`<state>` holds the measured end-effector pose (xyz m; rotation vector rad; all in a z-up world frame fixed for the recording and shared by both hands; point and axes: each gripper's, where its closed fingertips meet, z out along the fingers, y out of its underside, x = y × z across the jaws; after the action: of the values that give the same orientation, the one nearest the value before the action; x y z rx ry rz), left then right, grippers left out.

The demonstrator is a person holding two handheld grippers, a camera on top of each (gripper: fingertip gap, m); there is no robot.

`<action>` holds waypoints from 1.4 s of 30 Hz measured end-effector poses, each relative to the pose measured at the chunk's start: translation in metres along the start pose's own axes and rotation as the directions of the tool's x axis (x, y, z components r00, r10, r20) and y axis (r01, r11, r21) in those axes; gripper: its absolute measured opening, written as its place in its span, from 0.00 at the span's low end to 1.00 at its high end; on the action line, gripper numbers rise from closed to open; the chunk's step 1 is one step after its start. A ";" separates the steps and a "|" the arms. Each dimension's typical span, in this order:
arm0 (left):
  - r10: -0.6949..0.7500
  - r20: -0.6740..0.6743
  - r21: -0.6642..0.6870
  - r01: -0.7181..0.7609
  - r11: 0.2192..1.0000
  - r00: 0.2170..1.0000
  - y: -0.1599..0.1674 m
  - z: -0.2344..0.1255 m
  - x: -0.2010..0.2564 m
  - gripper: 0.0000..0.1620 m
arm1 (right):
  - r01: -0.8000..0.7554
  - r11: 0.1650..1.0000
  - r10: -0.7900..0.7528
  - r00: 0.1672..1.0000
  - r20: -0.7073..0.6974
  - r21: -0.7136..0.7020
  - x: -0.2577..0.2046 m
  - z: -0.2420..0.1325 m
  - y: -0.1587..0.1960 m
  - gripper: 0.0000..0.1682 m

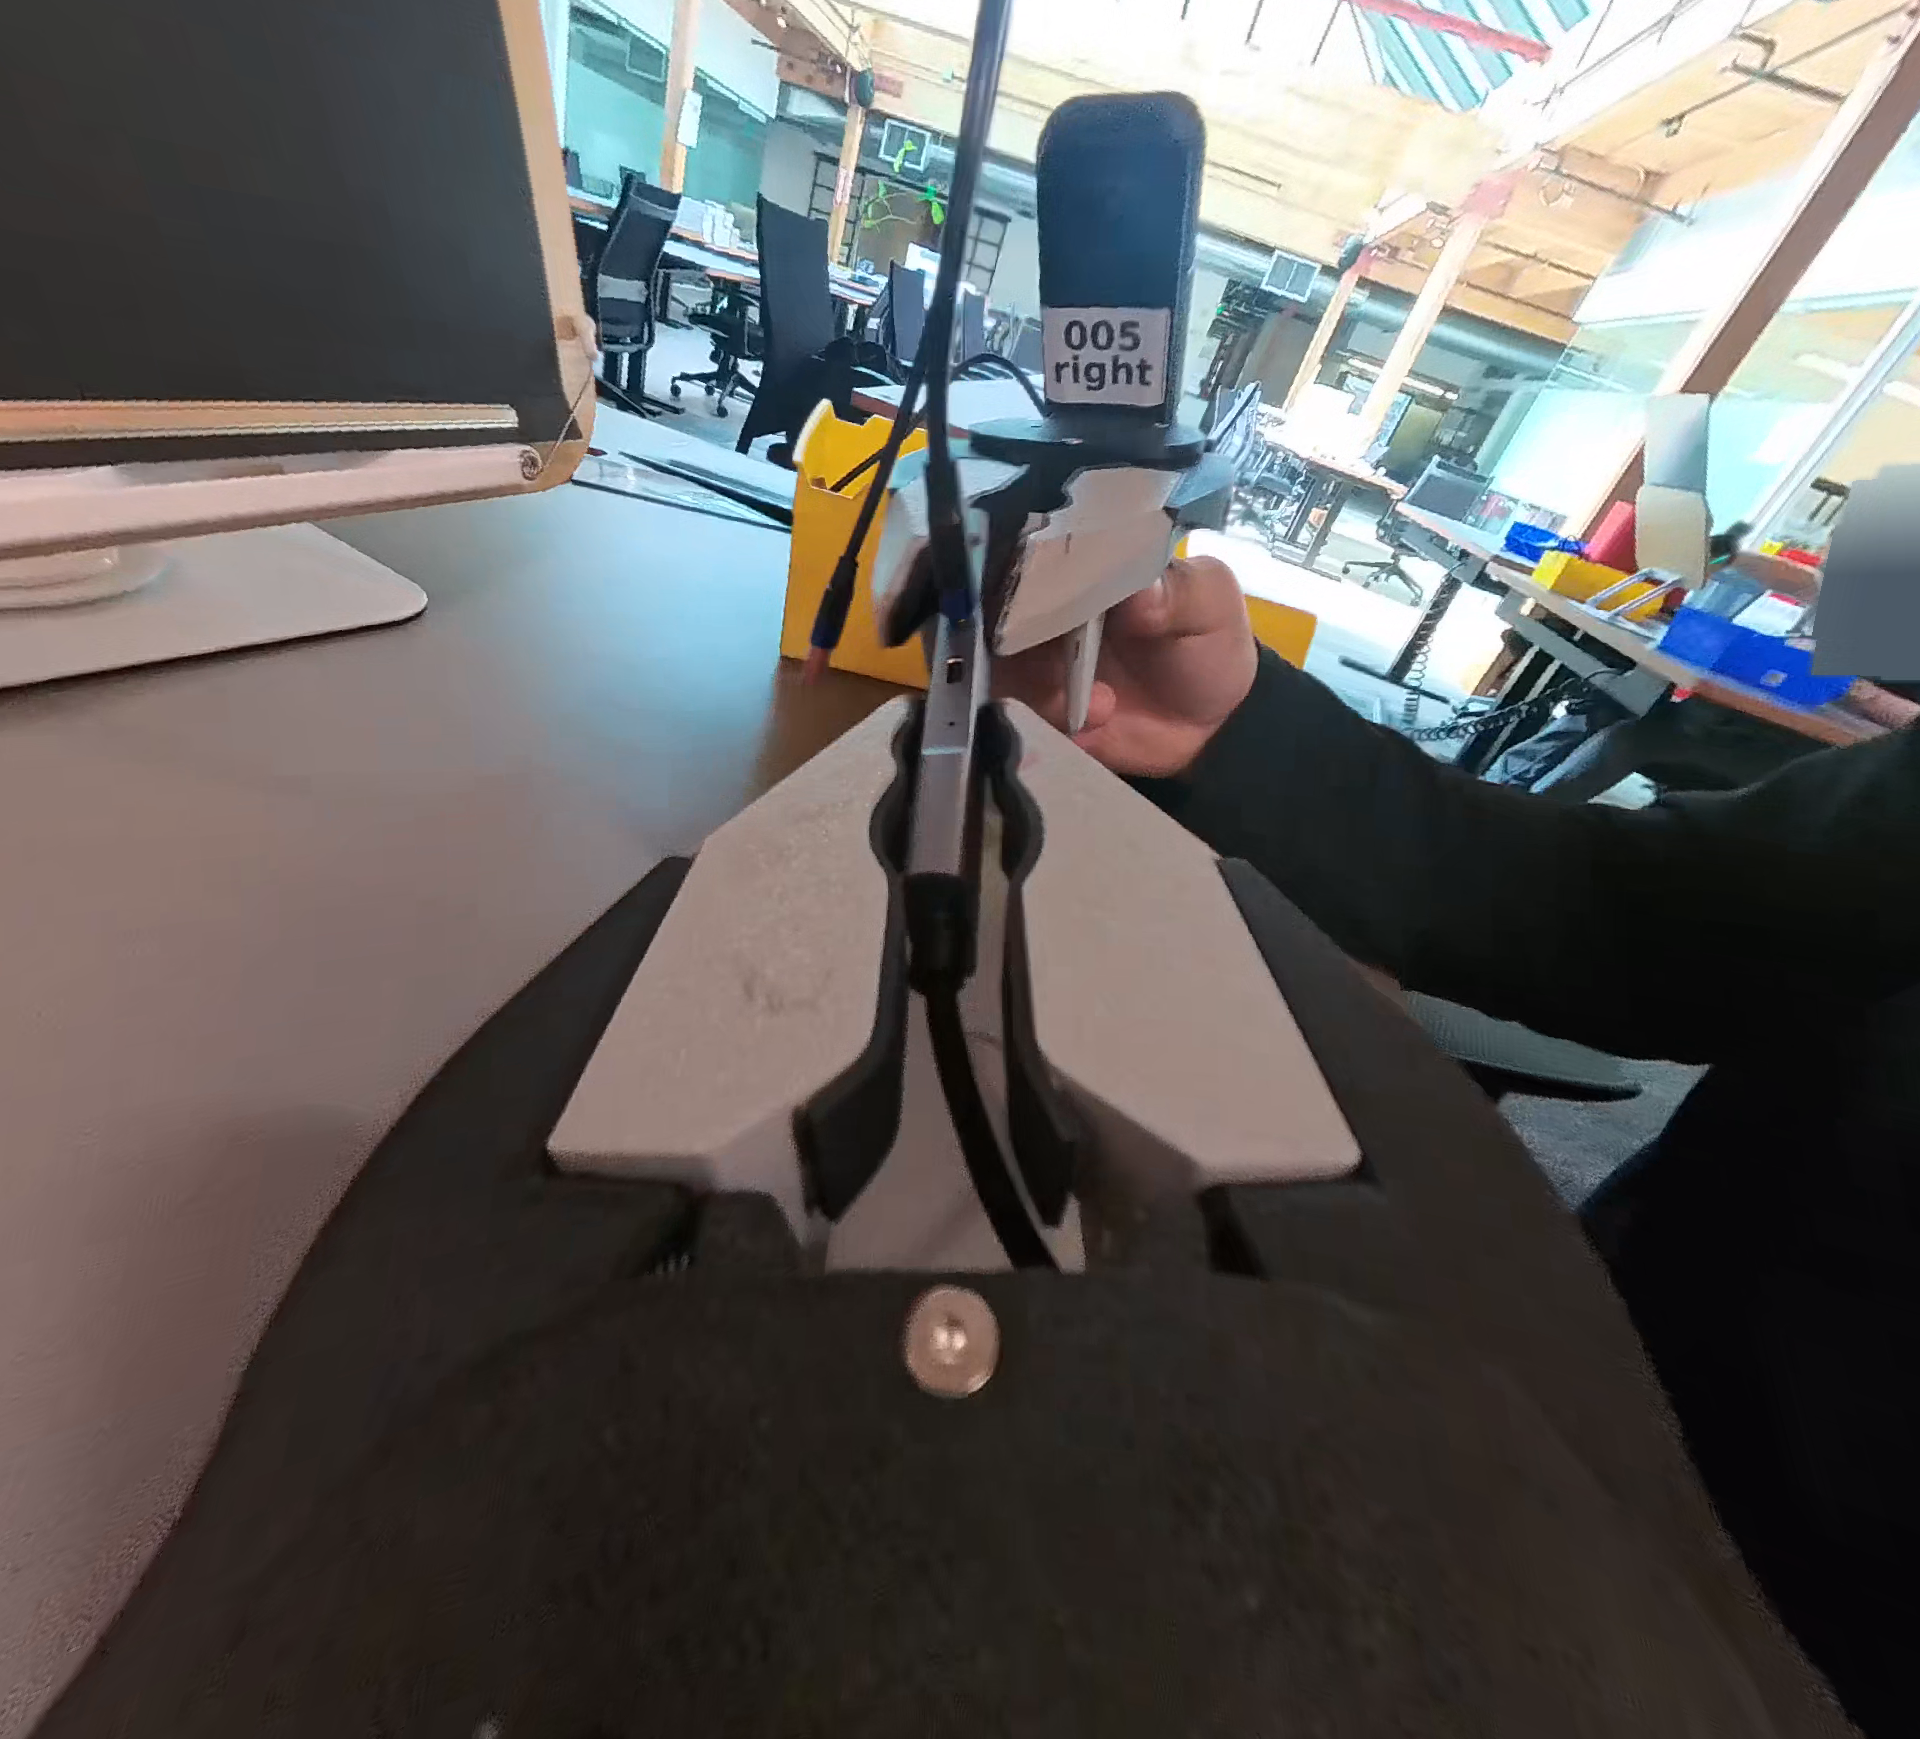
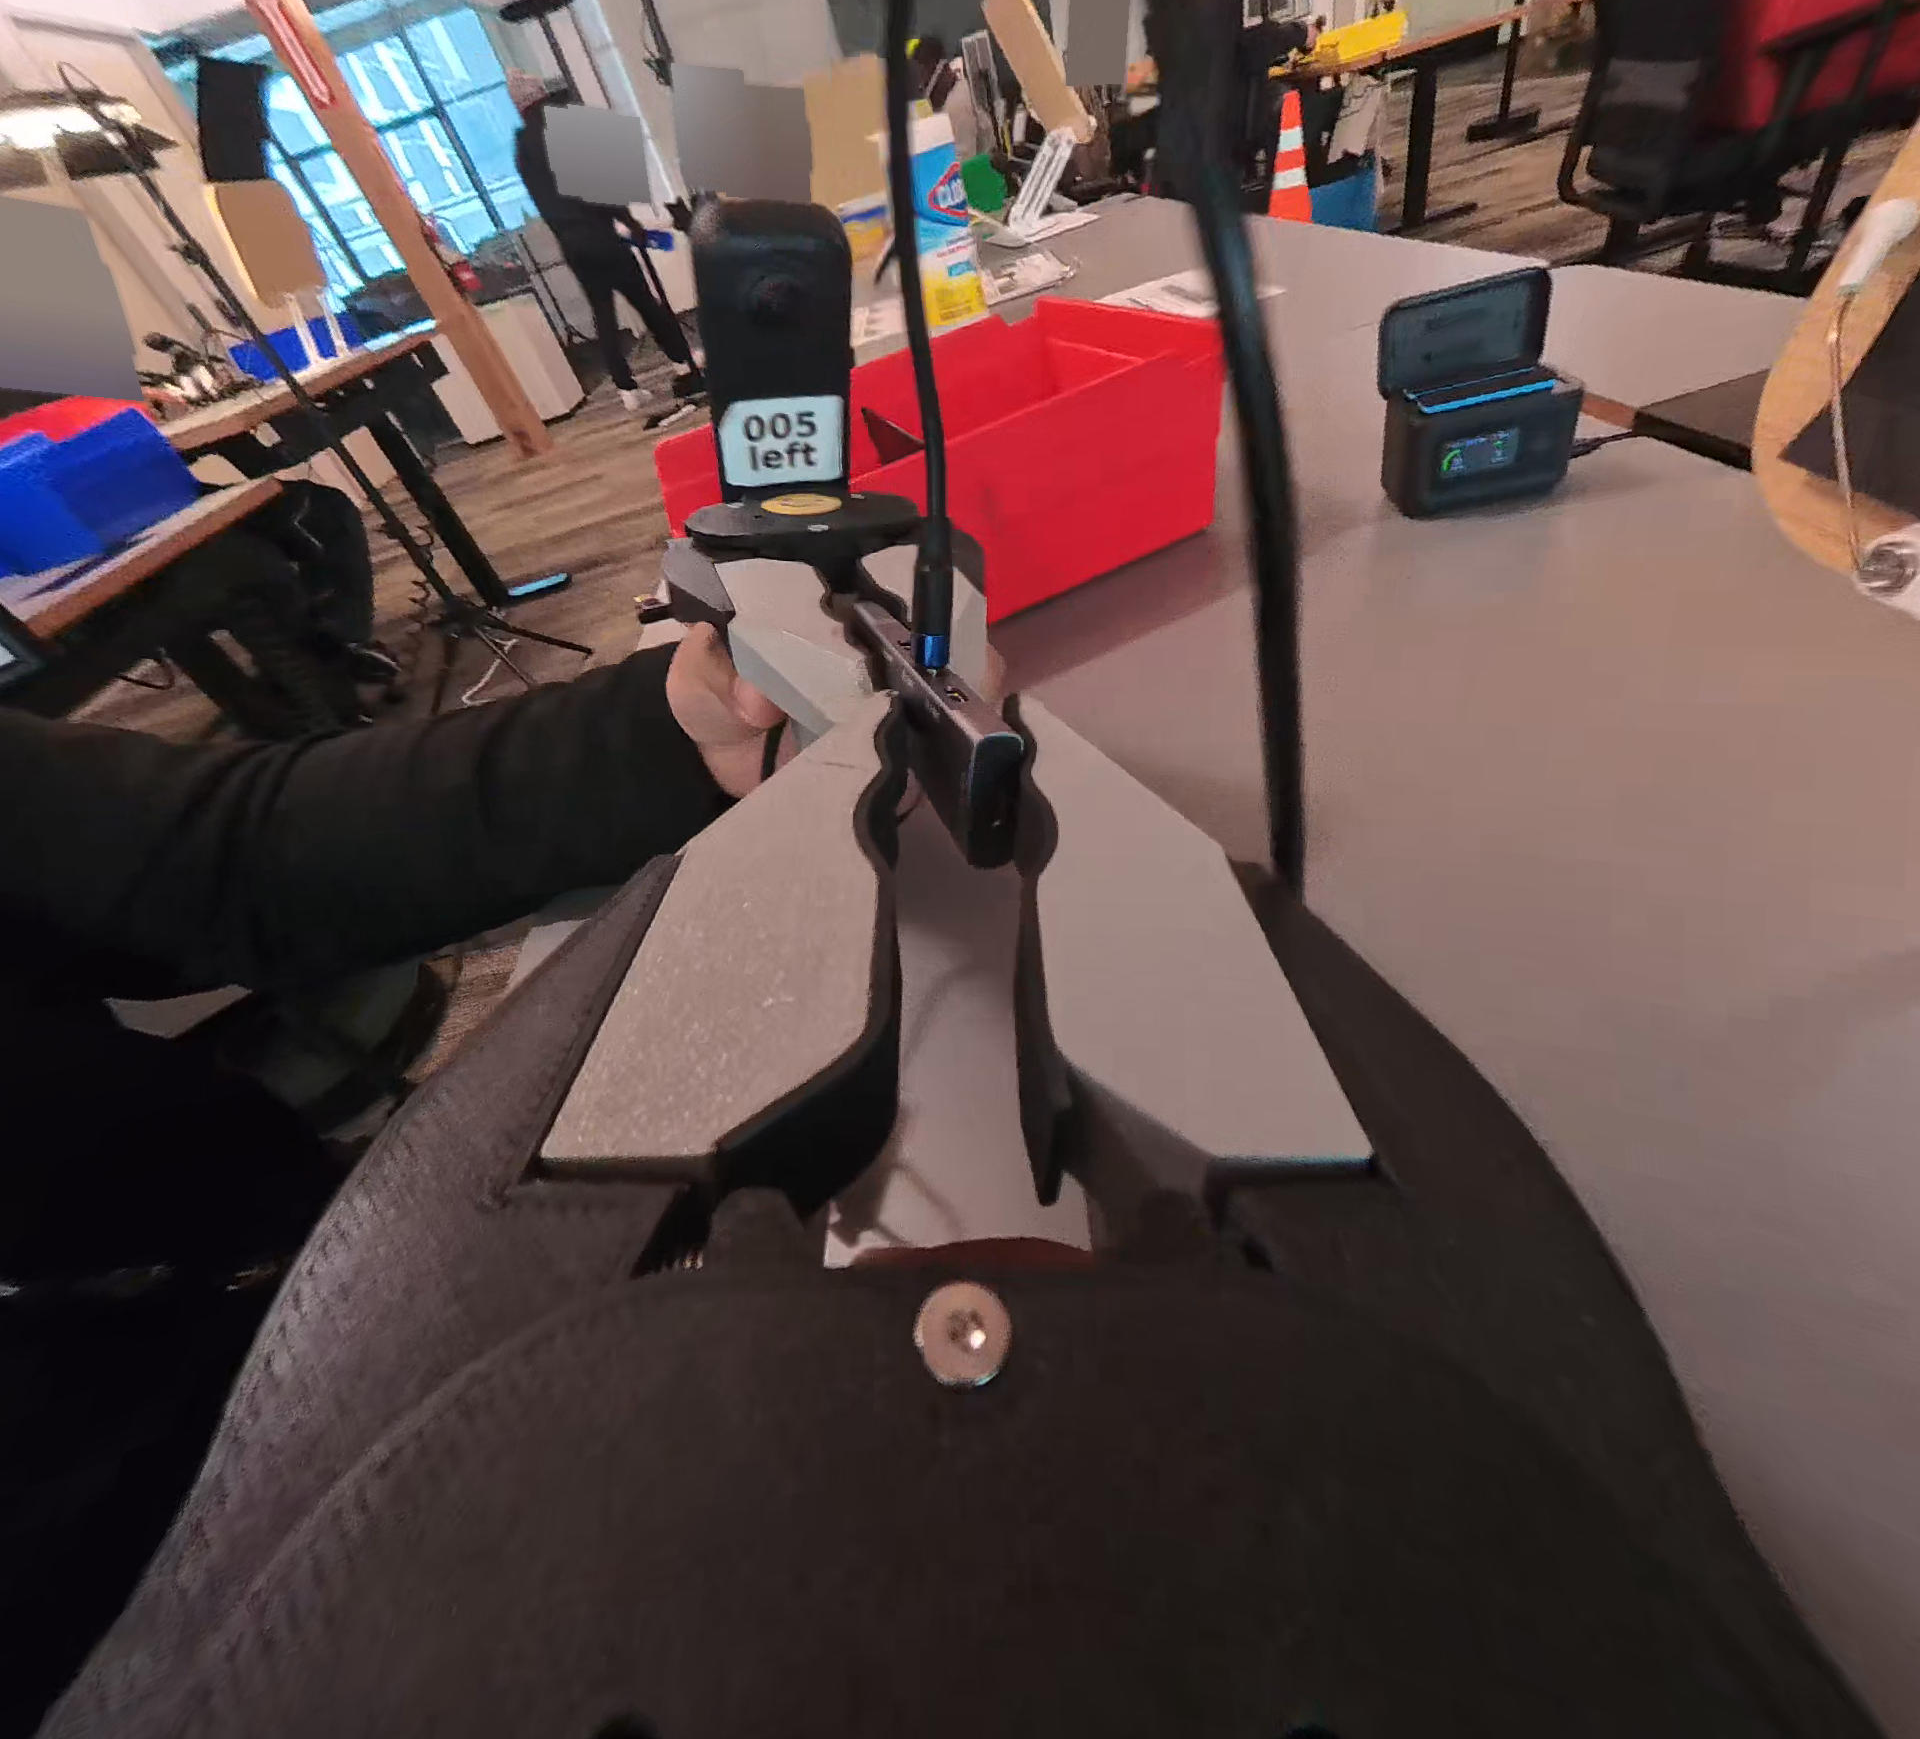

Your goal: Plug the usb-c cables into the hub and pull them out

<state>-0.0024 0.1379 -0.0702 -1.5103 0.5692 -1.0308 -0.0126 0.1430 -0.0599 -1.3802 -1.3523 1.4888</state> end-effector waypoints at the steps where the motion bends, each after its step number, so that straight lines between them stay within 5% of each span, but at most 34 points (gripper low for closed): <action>1: -0.014 0.003 0.015 0.014 1.000 1.000 -0.002 -0.001 -0.002 0.11 | -0.006 1.000 0.006 1.000 0.031 0.024 -0.005 -0.001 -0.004 0.05; 8: 0.016 0.123 0.167 -0.037 0.985 0.992 -0.029 -0.020 -0.018 0.19 | 0.030 0.991 -0.021 0.998 -0.065 0.133 -0.006 -0.026 -0.034 0.04; 15: 0.097 0.328 0.149 -0.153 0.977 0.940 -0.033 -0.026 -0.038 0.16 | 0.216 0.971 -0.174 0.934 -0.312 0.105 -0.026 -0.106 -0.118 0.03; 25: 0.104 0.405 0.091 -0.153 0.984 0.908 -0.025 -0.030 -0.052 0.14 | 0.402 0.909 -0.341 0.561 -0.754 -0.112 0.008 -0.304 -0.251 0.04; 28: 0.135 0.403 0.044 -0.166 0.985 0.905 -0.018 -0.024 -0.052 0.14 | 0.286 0.899 -0.424 0.385 -0.819 -0.331 0.039 -0.361 -0.240 0.03; 30: 0.168 0.413 0.001 -0.185 0.983 0.895 -0.013 -0.020 -0.052 0.13 | 0.186 0.893 -0.449 0.350 -0.822 -0.409 0.057 -0.385 -0.219 0.04; 35: 0.208 0.406 -0.049 -0.206 0.977 0.890 -0.005 -0.014 -0.051 0.12 | -0.022 0.878 -0.394 0.531 -0.750 -0.477 0.106 -0.359 -0.125 0.03; 38: 0.213 0.417 -0.050 -0.211 0.976 0.884 -0.005 -0.017 -0.052 0.12 | -0.178 0.875 -0.186 0.734 -0.653 -0.450 0.124 -0.320 -0.048 0.03; 42: 0.185 0.419 -0.035 -0.187 0.982 0.889 -0.005 -0.018 -0.055 0.11 | -0.537 0.692 0.095 0.730 -0.677 -0.482 0.139 -0.325 0.053 0.04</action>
<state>-0.0460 0.1741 -0.0821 -1.5787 0.3913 -0.5317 0.2824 0.3382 -0.1114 -2.4273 -1.2516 0.5891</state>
